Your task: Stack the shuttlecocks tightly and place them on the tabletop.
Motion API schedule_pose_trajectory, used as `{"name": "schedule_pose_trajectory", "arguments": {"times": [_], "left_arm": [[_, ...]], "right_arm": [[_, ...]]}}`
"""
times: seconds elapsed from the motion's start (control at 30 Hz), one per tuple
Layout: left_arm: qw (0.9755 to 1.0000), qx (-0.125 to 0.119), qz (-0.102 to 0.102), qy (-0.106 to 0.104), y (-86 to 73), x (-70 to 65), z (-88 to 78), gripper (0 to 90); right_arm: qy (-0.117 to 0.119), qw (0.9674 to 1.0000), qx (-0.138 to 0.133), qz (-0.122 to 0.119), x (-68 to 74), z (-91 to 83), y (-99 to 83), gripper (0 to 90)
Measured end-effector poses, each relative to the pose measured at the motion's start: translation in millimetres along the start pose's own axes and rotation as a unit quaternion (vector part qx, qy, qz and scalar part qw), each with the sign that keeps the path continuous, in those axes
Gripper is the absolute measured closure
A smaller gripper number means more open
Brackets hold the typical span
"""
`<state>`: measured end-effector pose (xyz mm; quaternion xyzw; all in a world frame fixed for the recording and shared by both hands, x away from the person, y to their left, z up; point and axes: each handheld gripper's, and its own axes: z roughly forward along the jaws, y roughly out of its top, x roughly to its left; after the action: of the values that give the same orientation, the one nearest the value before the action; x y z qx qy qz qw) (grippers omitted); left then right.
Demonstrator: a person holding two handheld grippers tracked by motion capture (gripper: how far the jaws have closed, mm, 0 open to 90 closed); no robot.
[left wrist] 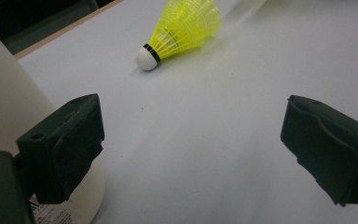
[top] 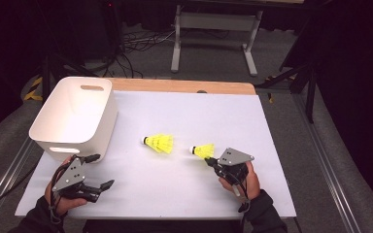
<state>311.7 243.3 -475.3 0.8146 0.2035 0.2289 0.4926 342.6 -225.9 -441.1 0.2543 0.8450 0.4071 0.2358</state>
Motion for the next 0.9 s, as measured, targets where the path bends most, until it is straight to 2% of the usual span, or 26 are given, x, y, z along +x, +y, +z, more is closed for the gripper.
{"name": "schedule_pose_trajectory", "arguments": {"times": [0.9], "left_arm": [[1.0000,-0.001,-0.001,-0.001,0.1,-0.3,-0.3,6.8]], "right_arm": [[-0.019,0.9996,-0.022,0.003,-7.9,-15.0,1.4,90.0]]}}
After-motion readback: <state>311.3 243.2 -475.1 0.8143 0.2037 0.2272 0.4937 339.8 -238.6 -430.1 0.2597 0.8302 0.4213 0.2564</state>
